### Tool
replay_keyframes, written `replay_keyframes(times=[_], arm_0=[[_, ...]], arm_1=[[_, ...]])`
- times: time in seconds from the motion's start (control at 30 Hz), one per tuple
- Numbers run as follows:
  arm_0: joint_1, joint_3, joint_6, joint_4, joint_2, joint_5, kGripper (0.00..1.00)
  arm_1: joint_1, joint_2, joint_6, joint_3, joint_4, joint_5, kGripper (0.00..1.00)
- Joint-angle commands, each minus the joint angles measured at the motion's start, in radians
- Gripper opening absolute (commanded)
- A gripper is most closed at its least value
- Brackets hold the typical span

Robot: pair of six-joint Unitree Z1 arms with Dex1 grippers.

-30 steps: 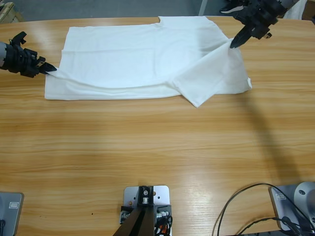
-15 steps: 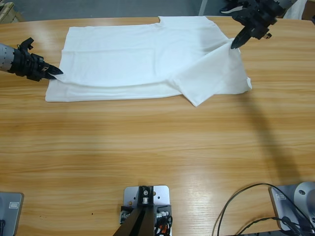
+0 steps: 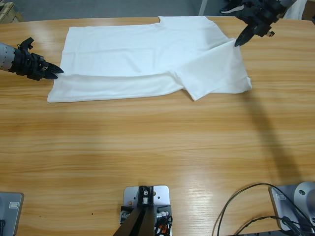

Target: Fold clothes

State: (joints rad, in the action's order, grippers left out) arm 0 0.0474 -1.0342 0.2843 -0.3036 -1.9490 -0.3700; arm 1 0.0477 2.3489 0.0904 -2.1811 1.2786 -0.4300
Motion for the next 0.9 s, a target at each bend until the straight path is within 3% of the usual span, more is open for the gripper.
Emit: replay_keyframes(times=[0.03,0.13,0.17,0.2,0.23,0.6,0.9], arm_0=[[0.011,-0.004,0.004,0.008,-0.057,-0.012,0.315],[0.011,-0.005,0.003,0.008,-0.061,-0.012,0.315],[0.011,-0.006,0.003,0.008,-0.062,-0.012,0.315],[0.011,-0.005,0.003,0.008,-0.062,-0.012,0.315],[0.011,-0.004,0.003,0.008,-0.062,-0.012,0.315],[0.011,0.002,0.000,0.003,-0.030,-0.012,0.315],[-0.007,0.129,-0.056,0.092,0.195,-0.013,0.319]], arm_1=[[0.012,0.168,-0.006,-0.180,0.127,0.001,0.000],[0.012,0.190,-0.006,-0.226,0.151,0.002,0.001],[0.012,0.193,-0.006,-0.236,0.157,0.004,0.369],[0.012,0.193,-0.007,-0.240,0.159,0.006,0.831],[0.012,0.194,-0.006,-0.240,0.159,0.004,0.986],[-0.023,0.149,-0.035,-0.236,0.205,0.071,1.000],[-0.103,0.064,-0.064,-0.145,0.210,0.097,1.000]])
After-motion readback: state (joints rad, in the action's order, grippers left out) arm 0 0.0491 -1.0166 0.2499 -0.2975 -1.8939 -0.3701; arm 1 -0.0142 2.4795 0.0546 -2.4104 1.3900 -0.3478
